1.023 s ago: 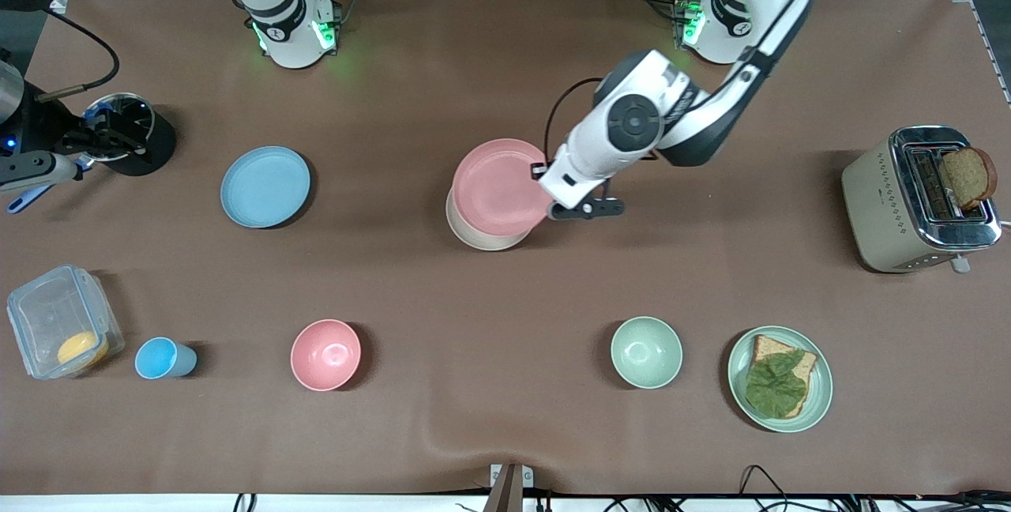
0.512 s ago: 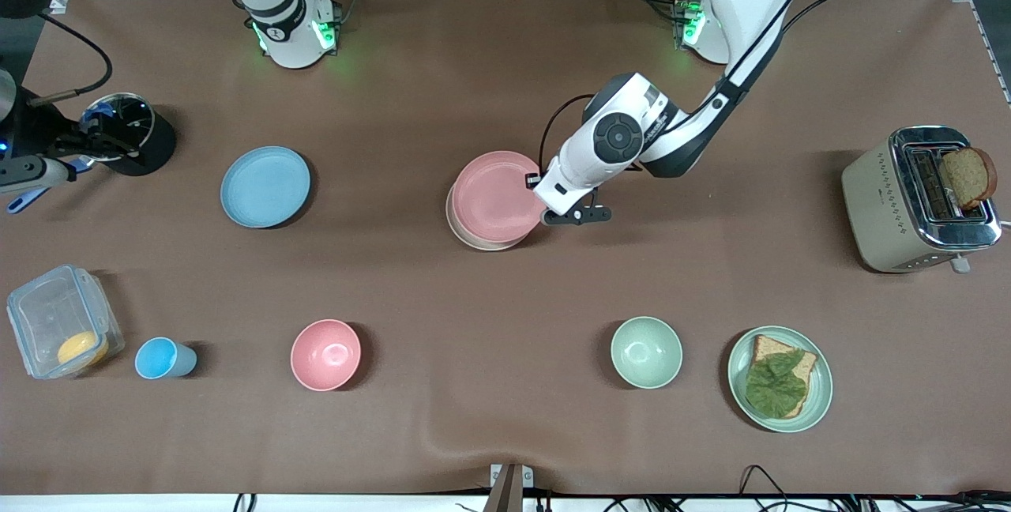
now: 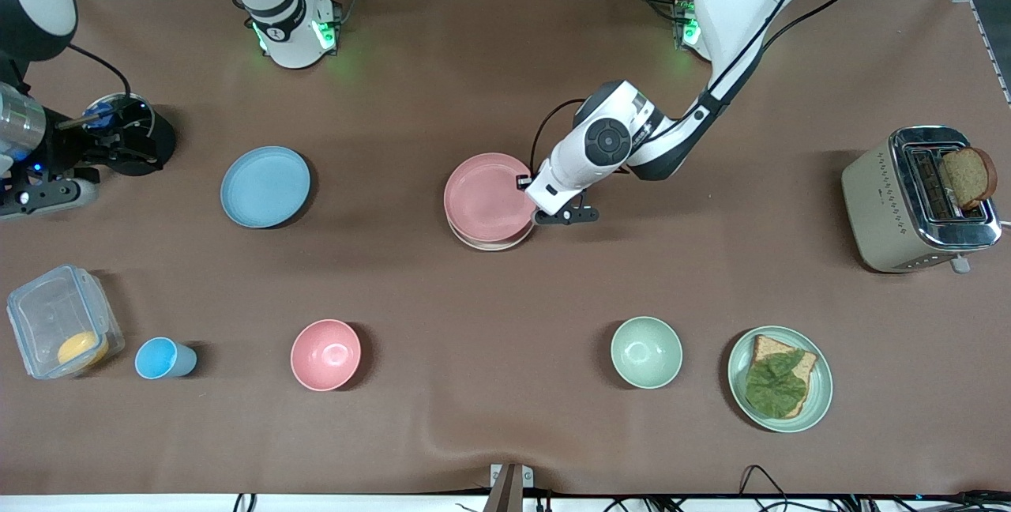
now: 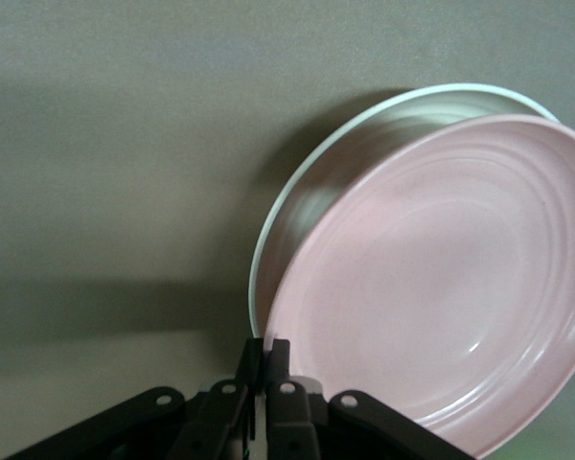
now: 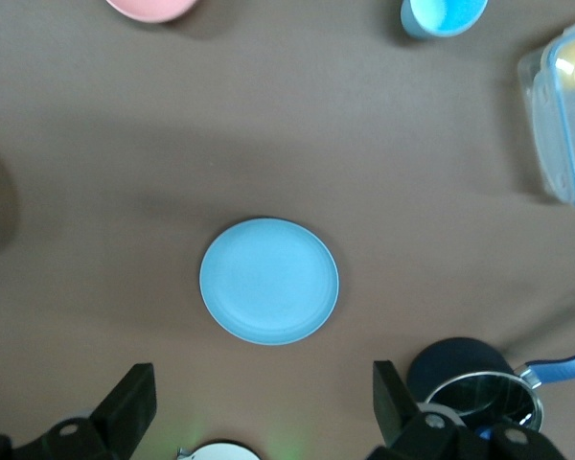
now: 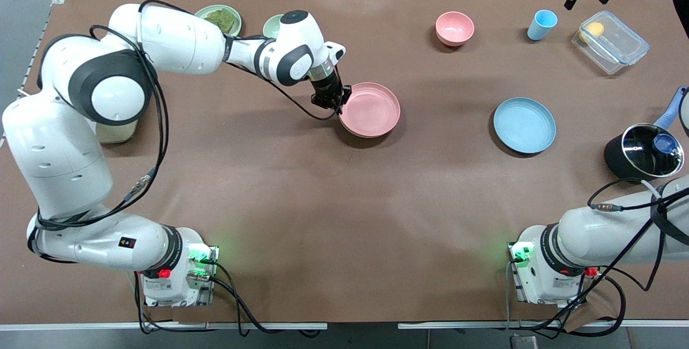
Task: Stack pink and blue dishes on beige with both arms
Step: 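Release the pink plate while the right gripper reaches the blue plate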
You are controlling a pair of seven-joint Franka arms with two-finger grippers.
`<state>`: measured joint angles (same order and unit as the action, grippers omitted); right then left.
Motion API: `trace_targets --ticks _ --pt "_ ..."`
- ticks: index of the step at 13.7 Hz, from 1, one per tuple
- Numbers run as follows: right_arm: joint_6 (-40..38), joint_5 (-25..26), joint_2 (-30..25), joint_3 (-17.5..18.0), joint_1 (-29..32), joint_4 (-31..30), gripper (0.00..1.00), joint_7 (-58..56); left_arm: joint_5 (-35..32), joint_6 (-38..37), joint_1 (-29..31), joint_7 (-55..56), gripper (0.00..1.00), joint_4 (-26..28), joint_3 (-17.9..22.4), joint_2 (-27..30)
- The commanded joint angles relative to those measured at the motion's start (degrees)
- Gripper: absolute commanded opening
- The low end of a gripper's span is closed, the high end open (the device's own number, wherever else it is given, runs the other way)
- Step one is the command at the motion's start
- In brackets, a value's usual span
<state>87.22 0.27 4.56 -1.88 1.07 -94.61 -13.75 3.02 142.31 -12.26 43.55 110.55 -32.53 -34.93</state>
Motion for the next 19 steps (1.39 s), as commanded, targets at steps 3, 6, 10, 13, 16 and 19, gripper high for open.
trace_targets --ticks 3,6,10,13,16,19 --pt "0.8 3.9 -0.8 0.7 2.7 -5.5 1.0 -0.5 -2.1 1.4 -0.1 0.8 0.0 0.0 0.2 -0.7" --pt "7.2 4.1 -1.0 0.7 6.0 -12.5 1.0 -3.3 -2.3 1.4 -0.1 0.8 0.0 -0.2 0.3 -1.2" --pt "14.4 4.1 -1.4 0.8 8.2 -21.4 1.0 -3.7 -2.3 1.4 -0.1 1.4 0.0 -0.9 0.3 -2.0" --pt "23.9 4.0 -1.4 0.7 8.4 -29.5 1.0 -3.9 -2.3 1.4 -0.1 1.5 0.8 -1.4 0.5 -2.3" --pt "32.2 4.0 -0.3 0.7 9.9 -36.2 1.0 -4.0 -2.3 1.1 0.3 2.1 1.0 -2.0 0.6 -1.0" --pt "36.4 4.0 4.3 0.8 12.0 -38.0 1.0 -4.0 -2.6 -2.9 1.3 2.6 1.0 -3.1 0.8 4.8"
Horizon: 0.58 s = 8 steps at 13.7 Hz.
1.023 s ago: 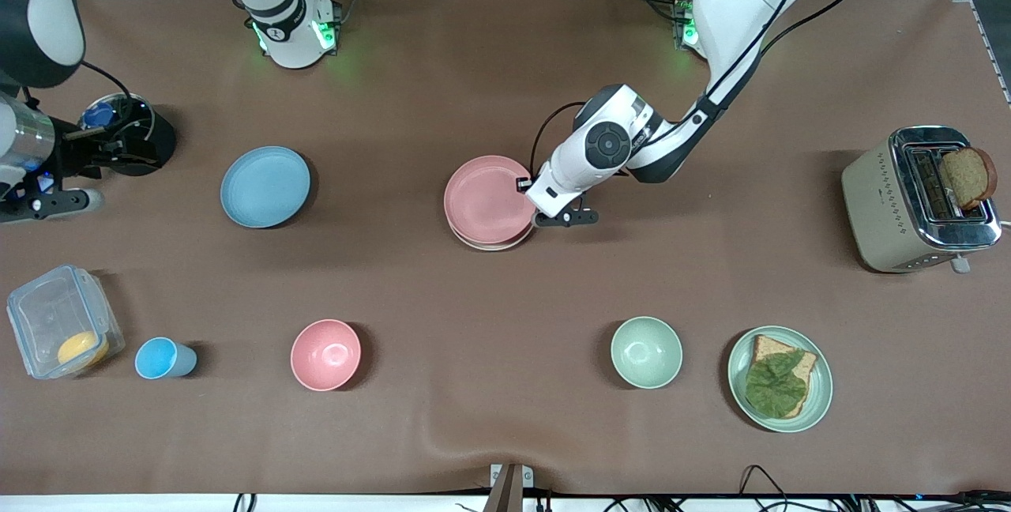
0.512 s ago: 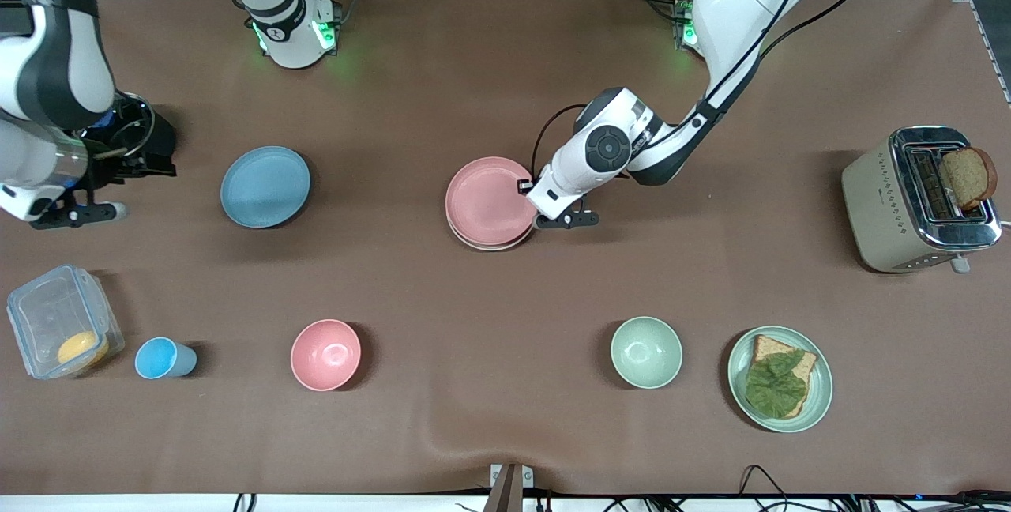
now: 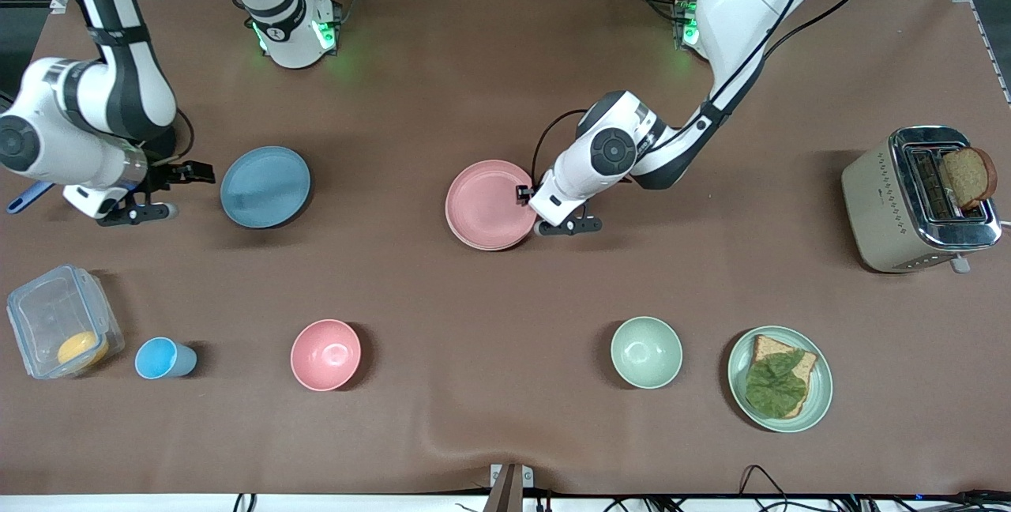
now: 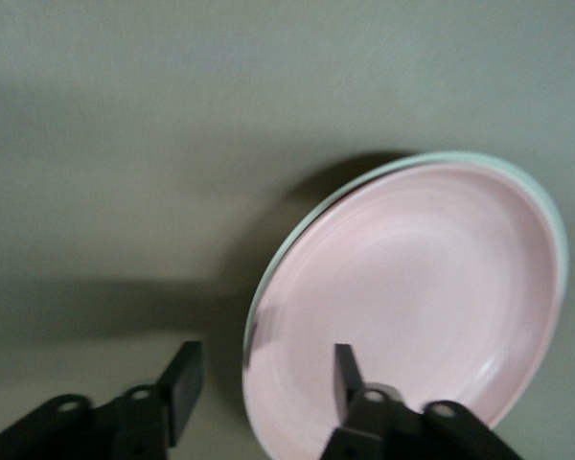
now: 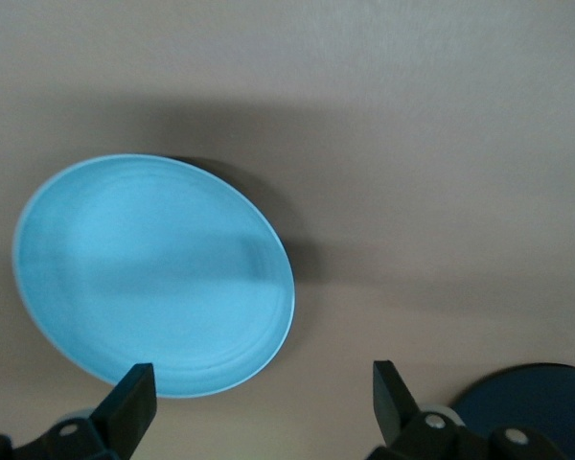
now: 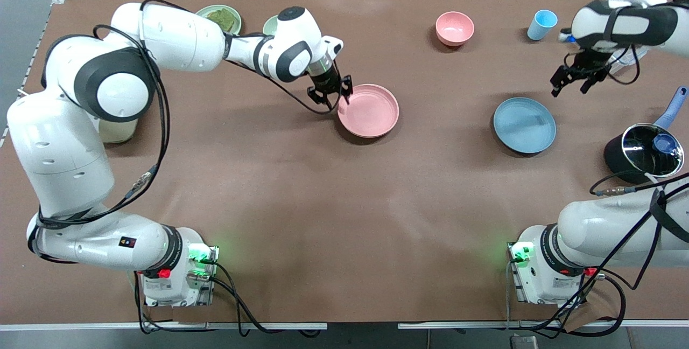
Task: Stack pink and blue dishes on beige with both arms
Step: 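Release the pink plate while the right gripper reaches the blue plate, then grasp the blue plate rim with the right gripper while the left retracts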
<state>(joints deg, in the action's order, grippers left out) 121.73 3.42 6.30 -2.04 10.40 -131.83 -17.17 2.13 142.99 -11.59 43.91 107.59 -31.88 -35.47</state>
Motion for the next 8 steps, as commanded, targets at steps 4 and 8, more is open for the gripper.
trace_targets --ticks 4,8 --pt "5.3 -1.1 8.6 1.2 6.3 -0.6 1.0 -4.3 -6.1 -17.8 4.5 1.8 1.0 -4.9 0.3 15.9" --pt "7.7 -8.9 13.3 1.2 8.7 -0.4 1.0 -9.5 -11.4 -25.4 9.1 1.7 1.0 -8.1 0.3 23.1"
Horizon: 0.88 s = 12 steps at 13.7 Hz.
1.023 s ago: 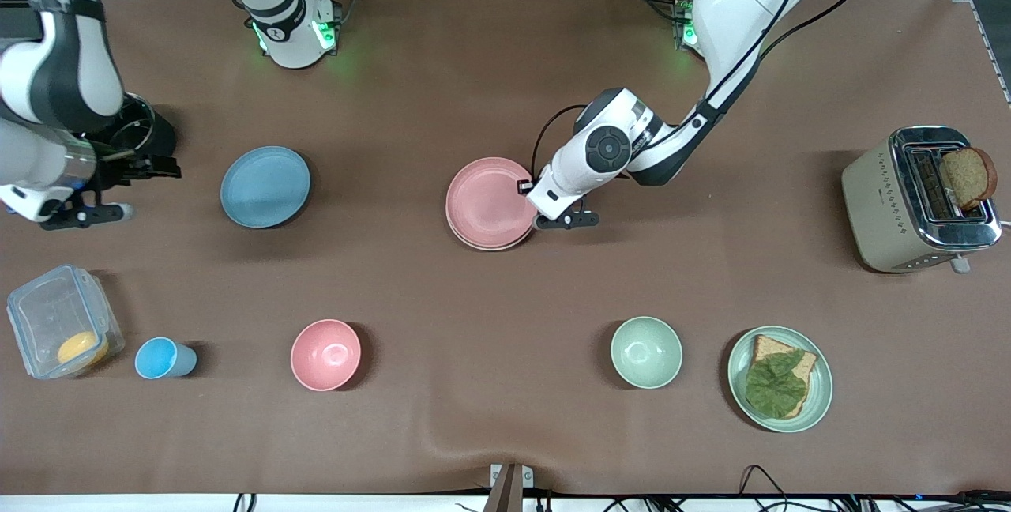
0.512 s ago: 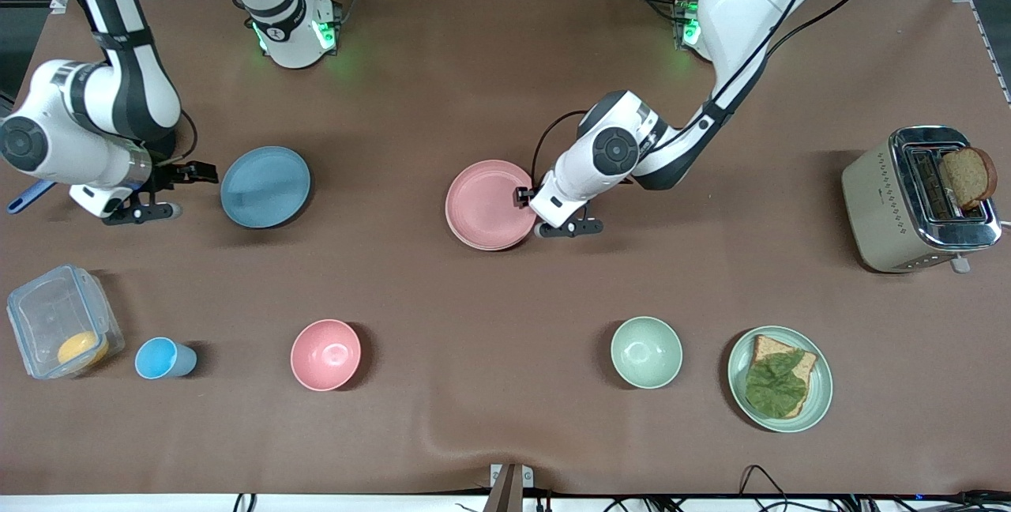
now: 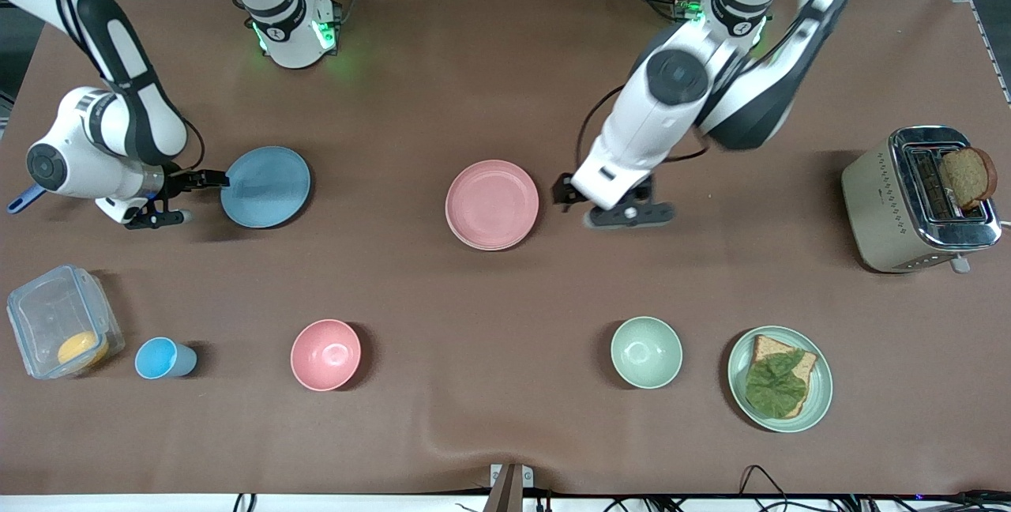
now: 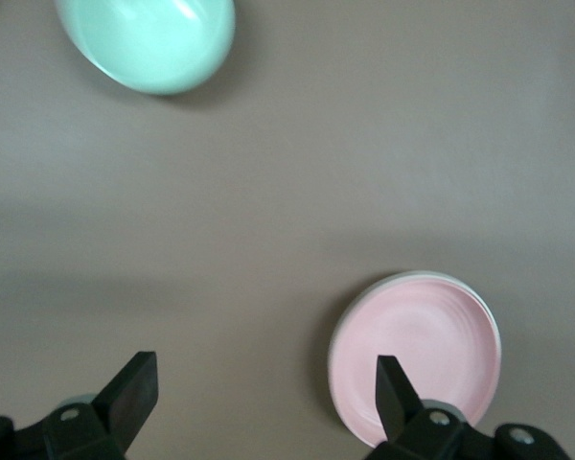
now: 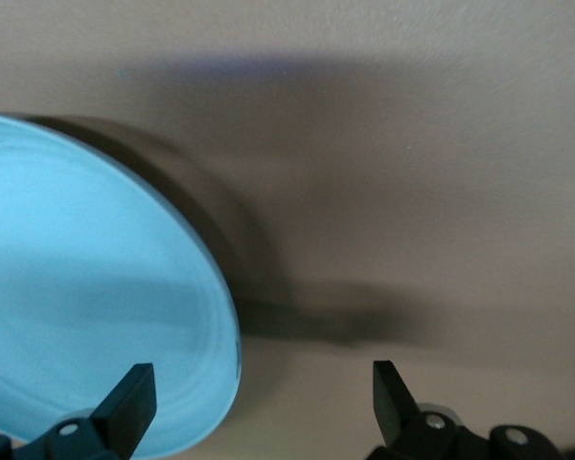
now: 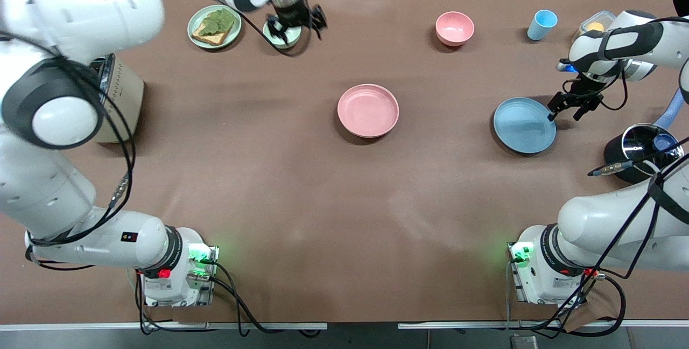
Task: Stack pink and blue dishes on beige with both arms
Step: 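Grasp the blue plate rim with the right gripper while the left retracts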
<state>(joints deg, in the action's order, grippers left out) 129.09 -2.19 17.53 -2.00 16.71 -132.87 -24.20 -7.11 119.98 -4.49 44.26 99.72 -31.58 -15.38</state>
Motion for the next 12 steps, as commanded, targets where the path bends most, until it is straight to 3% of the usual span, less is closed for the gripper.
trace_targets --ticks 1,5,8,12 --pt "0.4 -4.7 2.8 1.0 2.6 0.7 1.0 -3.0 -2.1 -3.8 3.4 1.0 1.0 -1.1 0.0 4.5" --pt "0.0 -5.4 3.2 1.0 2.2 0.8 0.49 -3.2 -2.1 -13.0 8.0 -3.2 1.0 -6.2 -0.2 8.2" --pt "-0.4 -5.5 3.2 1.0 2.1 1.3 0.23 -2.8 -1.0 -21.2 9.9 -10.4 1.0 -12.1 0.9 9.1" --pt "-4.2 -5.5 3.2 1.1 2.0 3.4 0.0 -2.6 5.1 -30.3 5.3 -27.3 1.0 -16.7 15.5 10.7"
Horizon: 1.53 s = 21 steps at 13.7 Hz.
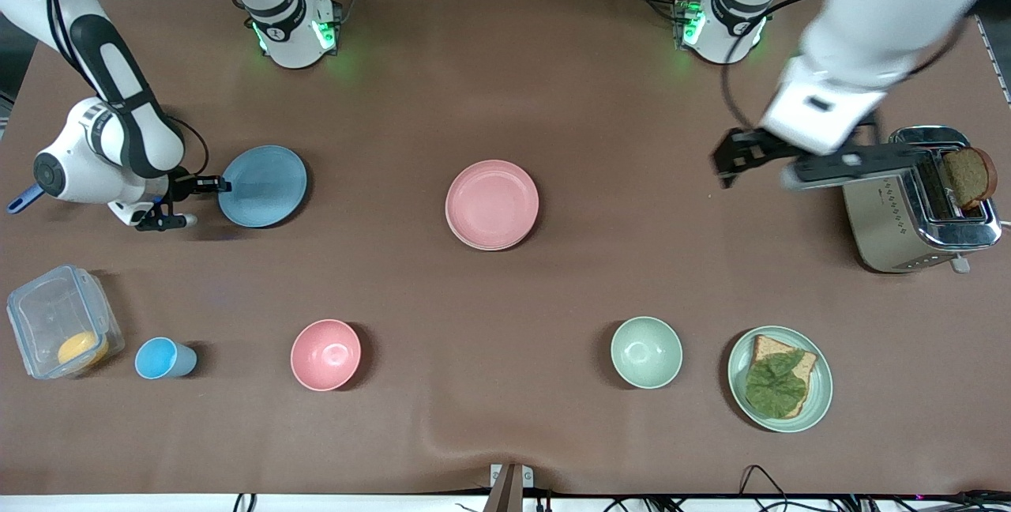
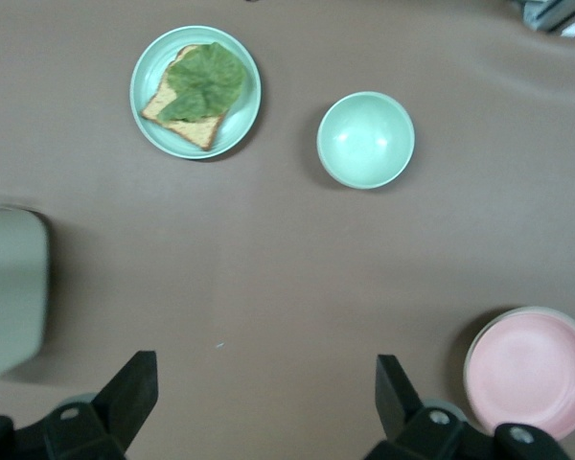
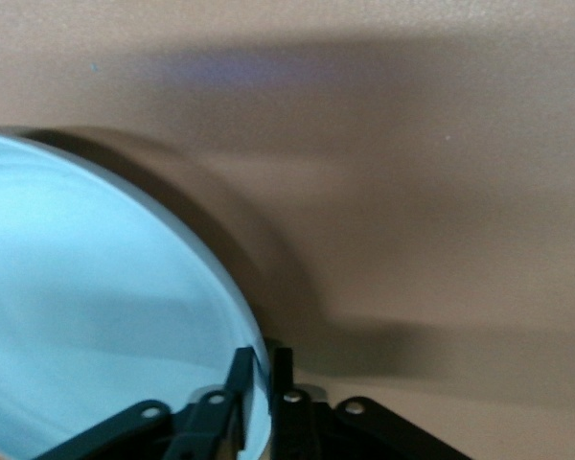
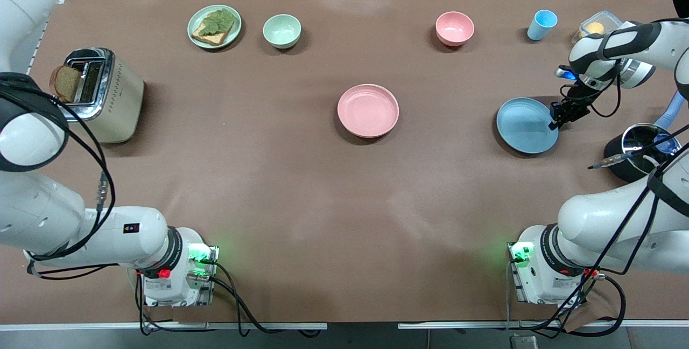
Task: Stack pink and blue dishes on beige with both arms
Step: 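Grasp the blue plate rim with the right gripper while the left retracts, then carry the blue plate with the right gripper onto the pink plate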
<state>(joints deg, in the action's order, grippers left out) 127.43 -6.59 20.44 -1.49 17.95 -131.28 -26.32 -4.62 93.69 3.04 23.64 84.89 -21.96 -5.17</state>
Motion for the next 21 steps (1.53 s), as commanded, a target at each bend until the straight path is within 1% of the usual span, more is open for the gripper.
trace_targets --ticks 1,2,3,5,7,10,12,13,14,15,19,21 --pt "-4.9 -1.1 0.3 0.6 0.8 3.0 0.0 -0.5 2.9 -5.4 -3.7 -9.8 1.0 -3.0 9.2 0.5" --pt "-6.8 -1.1 0.4 0.6 0.9 4.4 0.0 -0.5 3.0 -7.1 -4.3 -13.1 1.0 -4.6 11.7 0.5" --pt "-8.2 -1.1 0.4 0.6 0.9 5.6 0.0 -0.5 3.0 -8.4 -4.4 -15.8 1.0 -5.9 13.2 0.4" --pt "-10.9 -1.1 0.4 0.6 0.6 8.0 0.0 -0.4 3.4 -9.3 -5.0 -19.0 1.0 -6.0 16.1 0.5" --pt "-15.1 -1.2 0.4 0.8 0.5 11.2 0.0 -0.4 5.5 -10.3 -5.3 -20.4 1.0 -6.1 18.8 0.7" --pt "-21.0 -5.9 0.4 0.9 -1.6 16.6 0.0 -0.4 5.7 -10.4 -6.4 -20.7 1.0 -6.1 19.8 1.5" --pt "-21.7 -7.9 0.3 0.9 -5.6 17.9 0.0 0.5 5.8 -10.4 -6.4 -20.2 1.0 -6.0 19.5 2.3" --pt "-21.7 -10.1 0.3 1.0 -7.7 17.9 0.0 0.6 5.8 -10.3 -6.3 -20.2 1.0 -5.8 19.5 2.5" --pt "-21.4 -13.8 0.2 0.9 -11.1 18.1 0.0 0.6 5.9 -10.3 -6.1 -20.0 1.0 -5.7 19.6 4.0" --pt "-21.3 -15.5 -0.1 0.8 -14.4 18.7 0.0 1.1 5.9 -10.4 -6.2 -20.0 1.0 -5.6 19.6 4.0" --pt "-21.1 -18.3 0.1 0.9 -25.3 18.4 0.0 7.1 5.9 -10.3 -6.1 -19.8 1.0 -5.6 19.7 3.9" --pt "-18.8 -20.5 0.1 0.9 -32.5 18.2 0.0 14.0 5.8 -10.3 -6.2 -19.9 1.0 -5.6 19.7 3.6"
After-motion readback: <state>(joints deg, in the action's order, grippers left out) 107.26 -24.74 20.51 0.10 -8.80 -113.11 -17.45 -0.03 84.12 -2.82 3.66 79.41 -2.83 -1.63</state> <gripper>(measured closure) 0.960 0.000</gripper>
